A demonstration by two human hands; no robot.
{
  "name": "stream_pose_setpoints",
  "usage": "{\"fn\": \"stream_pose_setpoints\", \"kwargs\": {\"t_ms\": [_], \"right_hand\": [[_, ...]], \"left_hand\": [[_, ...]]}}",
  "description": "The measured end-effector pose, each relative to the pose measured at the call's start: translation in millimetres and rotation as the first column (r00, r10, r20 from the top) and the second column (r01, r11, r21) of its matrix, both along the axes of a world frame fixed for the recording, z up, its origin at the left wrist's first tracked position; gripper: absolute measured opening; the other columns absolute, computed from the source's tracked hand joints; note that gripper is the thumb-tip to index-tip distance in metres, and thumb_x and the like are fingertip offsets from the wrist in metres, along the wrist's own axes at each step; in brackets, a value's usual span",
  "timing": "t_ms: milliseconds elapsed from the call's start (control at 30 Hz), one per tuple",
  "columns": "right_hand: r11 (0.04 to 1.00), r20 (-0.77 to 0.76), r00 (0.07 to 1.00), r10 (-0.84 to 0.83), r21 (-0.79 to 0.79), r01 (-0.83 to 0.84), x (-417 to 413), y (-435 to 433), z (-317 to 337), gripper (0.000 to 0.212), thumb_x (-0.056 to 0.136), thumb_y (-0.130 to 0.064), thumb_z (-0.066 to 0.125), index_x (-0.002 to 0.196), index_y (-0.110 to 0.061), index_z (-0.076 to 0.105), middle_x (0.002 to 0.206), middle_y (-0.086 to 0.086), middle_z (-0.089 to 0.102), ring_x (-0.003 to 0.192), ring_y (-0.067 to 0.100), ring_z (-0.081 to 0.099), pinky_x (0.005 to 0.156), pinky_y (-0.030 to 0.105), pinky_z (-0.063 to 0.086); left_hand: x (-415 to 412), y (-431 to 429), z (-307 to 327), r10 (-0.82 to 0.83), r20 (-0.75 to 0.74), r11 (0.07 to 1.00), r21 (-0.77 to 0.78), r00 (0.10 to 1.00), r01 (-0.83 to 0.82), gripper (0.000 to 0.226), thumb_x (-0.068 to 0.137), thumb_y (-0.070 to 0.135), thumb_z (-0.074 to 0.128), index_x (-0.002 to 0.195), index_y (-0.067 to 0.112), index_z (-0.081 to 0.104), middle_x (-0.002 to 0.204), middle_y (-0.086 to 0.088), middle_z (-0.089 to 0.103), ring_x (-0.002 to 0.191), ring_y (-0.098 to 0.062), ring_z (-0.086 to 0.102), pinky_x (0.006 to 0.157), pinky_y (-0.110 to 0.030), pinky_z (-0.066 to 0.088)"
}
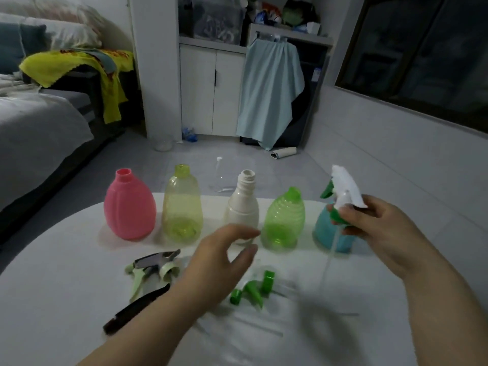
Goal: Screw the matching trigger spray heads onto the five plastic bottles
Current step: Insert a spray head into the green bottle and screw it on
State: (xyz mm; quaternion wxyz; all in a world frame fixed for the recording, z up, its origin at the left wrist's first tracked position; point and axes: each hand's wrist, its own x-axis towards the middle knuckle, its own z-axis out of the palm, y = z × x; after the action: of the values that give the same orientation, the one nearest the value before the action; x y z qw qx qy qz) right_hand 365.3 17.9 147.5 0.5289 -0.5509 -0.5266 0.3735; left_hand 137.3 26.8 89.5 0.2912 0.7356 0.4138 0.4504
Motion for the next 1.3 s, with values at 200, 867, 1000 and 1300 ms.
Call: {"fn": "stream_pose_setpoints", "kwargs": {"t_ms": [200,867,1000,1300], "right_hand": [[0.976,-0.138,0.976,-0.167,0.117,0.183,43.7,-0.2,-8.3,0.010,0.077,-0.012,0.058,0.081,-0.021,0.062,0.073,-0.009,0.072,0.070,0.005,0.066,0.056,0.014,0.053],[0.906,-0.201,0.947,-0.251,0.295,0.303,79.5,-21.2,7.7,0.019,0.062,-0.034,0.063,0.076,-0.023,0.062,0.073,-0.013,0.073,0.069,0.005,0.066,0.061,0.016,0.053],[0.884,-0.266,0.944,-0.196,0.370,0.287,68.6,-42.4,31.7,0.022,0.066,-0.034,0.060,0.086,-0.025,0.058,0.077,-0.011,0.073,0.074,0.005,0.066,0.069,0.018,0.053],[0.914,-0.186,0.982,-0.022,0.394,0.095,26.1,-65.1,55.5,0.022,0.064,-0.027,0.054,0.085,-0.020,0.056,0.069,-0.011,0.072,0.067,0.006,0.066,0.063,0.017,0.053]], "left_hand": [[98.8,66.1,-1.0,0.000,-0.008,0.996,-0.087,1.000,0.000,0.050,0.081,0.016,0.058,0.127,0.013,0.038,0.132,-0.005,0.046,0.120,-0.016,0.042,0.089,-0.011,0.025],[106.4,52.3,20.0,-0.171,0.307,0.944,-0.222,0.936,0.245,0.021,0.064,0.015,0.074,0.070,0.031,0.063,0.077,0.017,0.065,0.076,0.004,0.062,0.071,-0.010,0.050],[85.9,16.0,10.6,-0.239,0.258,0.900,-0.304,0.936,0.313,0.021,0.062,0.013,0.075,0.074,0.027,0.066,0.081,0.014,0.068,0.080,0.002,0.063,0.081,-0.021,0.051],[77.0,-21.4,-7.2,-0.250,0.067,0.932,-0.254,0.966,0.259,0.025,0.061,0.024,0.076,0.075,0.039,0.062,0.080,0.023,0.061,0.080,0.010,0.056,0.071,0.000,0.039]]}}
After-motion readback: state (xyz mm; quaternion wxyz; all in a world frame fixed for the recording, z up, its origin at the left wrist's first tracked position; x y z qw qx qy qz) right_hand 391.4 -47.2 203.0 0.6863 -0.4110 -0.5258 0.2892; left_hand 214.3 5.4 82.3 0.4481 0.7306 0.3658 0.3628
